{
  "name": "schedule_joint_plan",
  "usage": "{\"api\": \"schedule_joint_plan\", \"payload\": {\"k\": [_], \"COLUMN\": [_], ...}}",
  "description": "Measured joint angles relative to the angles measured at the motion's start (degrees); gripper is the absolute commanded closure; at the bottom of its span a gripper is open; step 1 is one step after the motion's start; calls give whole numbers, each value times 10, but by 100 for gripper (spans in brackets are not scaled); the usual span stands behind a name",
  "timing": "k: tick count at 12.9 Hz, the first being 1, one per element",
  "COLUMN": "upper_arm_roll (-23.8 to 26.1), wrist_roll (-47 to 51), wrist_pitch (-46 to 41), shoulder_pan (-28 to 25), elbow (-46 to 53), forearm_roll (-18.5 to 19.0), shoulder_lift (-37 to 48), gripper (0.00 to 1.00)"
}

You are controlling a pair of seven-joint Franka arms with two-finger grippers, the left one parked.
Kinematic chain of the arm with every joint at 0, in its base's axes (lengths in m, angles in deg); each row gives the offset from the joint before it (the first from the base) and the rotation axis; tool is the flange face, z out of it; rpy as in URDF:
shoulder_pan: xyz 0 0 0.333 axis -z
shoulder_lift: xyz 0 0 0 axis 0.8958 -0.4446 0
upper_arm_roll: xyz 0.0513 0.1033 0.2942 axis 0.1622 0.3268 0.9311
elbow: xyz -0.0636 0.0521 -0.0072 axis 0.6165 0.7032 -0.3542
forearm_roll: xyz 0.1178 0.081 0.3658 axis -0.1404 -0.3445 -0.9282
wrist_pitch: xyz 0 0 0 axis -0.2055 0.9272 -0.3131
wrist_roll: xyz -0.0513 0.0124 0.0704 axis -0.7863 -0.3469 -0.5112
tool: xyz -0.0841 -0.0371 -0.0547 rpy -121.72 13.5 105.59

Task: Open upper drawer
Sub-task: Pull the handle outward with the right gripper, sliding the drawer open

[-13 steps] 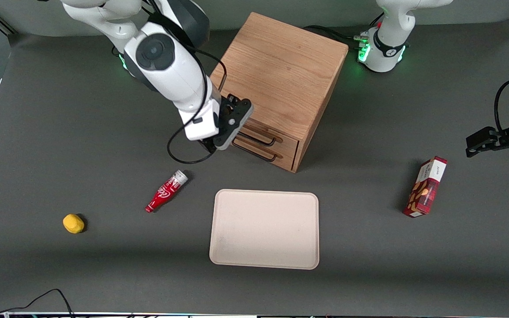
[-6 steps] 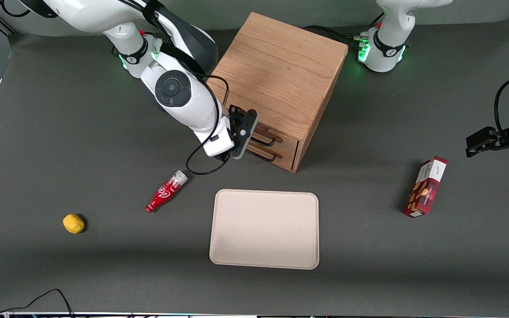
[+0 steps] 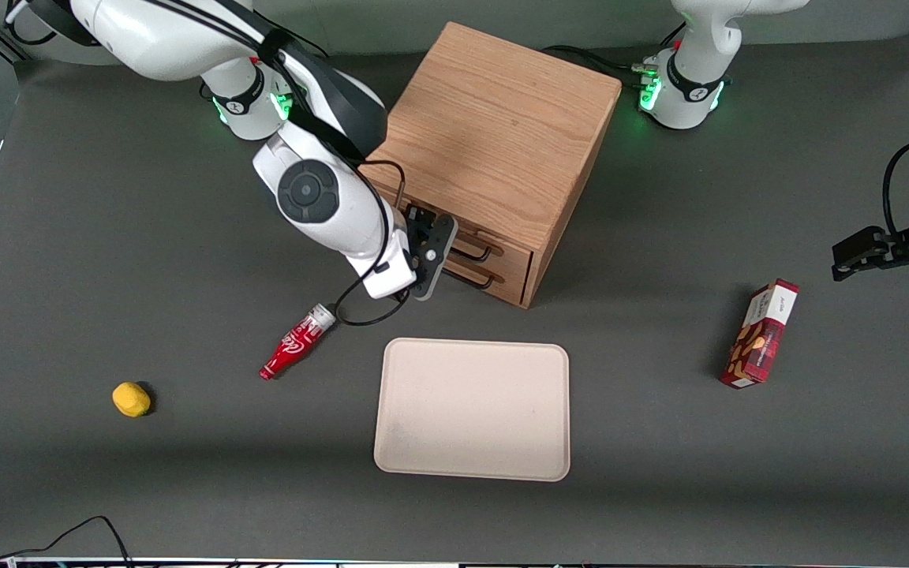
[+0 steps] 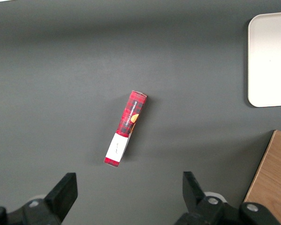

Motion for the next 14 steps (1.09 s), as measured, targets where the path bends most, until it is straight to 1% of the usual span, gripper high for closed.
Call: {"api": "schedule_joint_plan", "payload": {"k": [2, 8, 14], "upper_arm_roll": [0, -8, -63], "wrist_roll": [-4, -15, -53], "wrist_pitch": [8, 14, 27], "shoulder_pan": [-1, 0, 2], "elbow": [1, 7, 43], "forearm_roll": [0, 1, 4], "shoulder_lift": [-12, -12, -13], "gripper": [0, 0, 0]}}
